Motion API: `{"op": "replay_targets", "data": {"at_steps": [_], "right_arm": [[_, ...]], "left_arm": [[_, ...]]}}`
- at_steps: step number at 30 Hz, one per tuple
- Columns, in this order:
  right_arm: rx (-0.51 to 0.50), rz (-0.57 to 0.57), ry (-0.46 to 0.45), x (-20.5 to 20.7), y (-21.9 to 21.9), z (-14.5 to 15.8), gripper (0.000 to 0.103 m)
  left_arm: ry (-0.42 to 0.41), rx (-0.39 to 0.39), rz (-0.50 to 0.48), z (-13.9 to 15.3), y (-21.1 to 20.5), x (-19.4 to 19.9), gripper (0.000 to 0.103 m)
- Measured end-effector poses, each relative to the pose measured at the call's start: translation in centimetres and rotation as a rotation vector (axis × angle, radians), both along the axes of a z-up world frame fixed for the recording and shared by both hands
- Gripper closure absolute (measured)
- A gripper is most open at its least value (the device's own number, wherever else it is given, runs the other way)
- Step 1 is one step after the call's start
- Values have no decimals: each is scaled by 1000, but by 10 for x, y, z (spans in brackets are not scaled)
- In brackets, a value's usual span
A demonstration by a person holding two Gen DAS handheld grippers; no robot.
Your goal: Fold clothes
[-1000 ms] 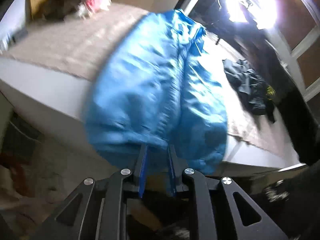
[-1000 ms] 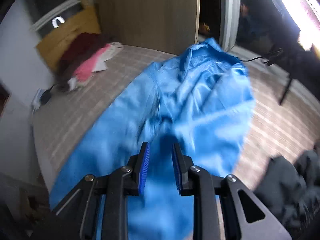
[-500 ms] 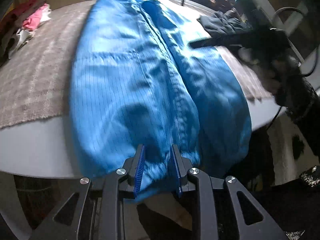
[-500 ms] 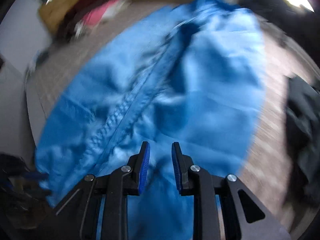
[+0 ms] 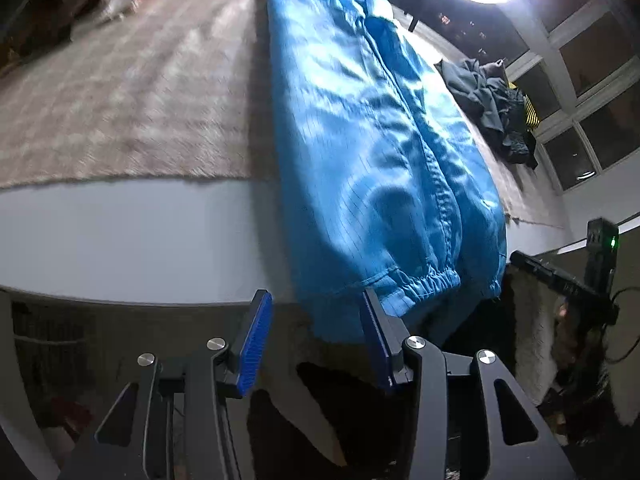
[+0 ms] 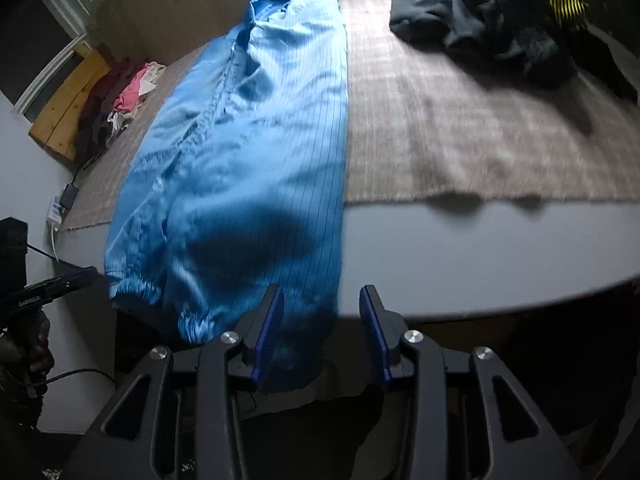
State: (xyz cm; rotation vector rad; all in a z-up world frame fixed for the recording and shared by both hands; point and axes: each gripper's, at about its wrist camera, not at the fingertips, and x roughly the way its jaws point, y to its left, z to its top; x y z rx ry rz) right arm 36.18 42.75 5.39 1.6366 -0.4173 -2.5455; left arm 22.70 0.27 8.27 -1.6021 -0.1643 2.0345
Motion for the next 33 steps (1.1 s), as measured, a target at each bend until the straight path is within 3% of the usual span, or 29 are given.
{"op": "replay_targets", "data": {"at_steps": [7,14,15,16,17,18,23,27,33], "right_arm": [[42,36,13,-10,-17,-16,64],[49,148,50,-12,-36,-17,63],[42,162,57,-12,-38,-17,70],[34,166,62,-12,-37,-18,77],[15,165,58,-11,-33,-18,92],[-31,152,47,-12,-29,-19,96],[-235,92,9,-17,-7,-15,99],[-412,26,19,-23,7,11,99],[-531,6,79,-79,21,72,99]], "left_arm": [[-20,-2,-53,-6,21,-3,55],[-4,1,-106,-4,35,-2,56],[-5,5,-115,-4,36,-2,70],[-7,-10,-125,-6,38,-2,97],[-20,-14,-141,-9,40,-3,101],[-31,4,-148,-9,40,-4,102],[-71,103,-166,4,35,-13,103],[-98,186,-181,34,32,-26,103],[-33,237,-148,95,42,-133,103]]}}
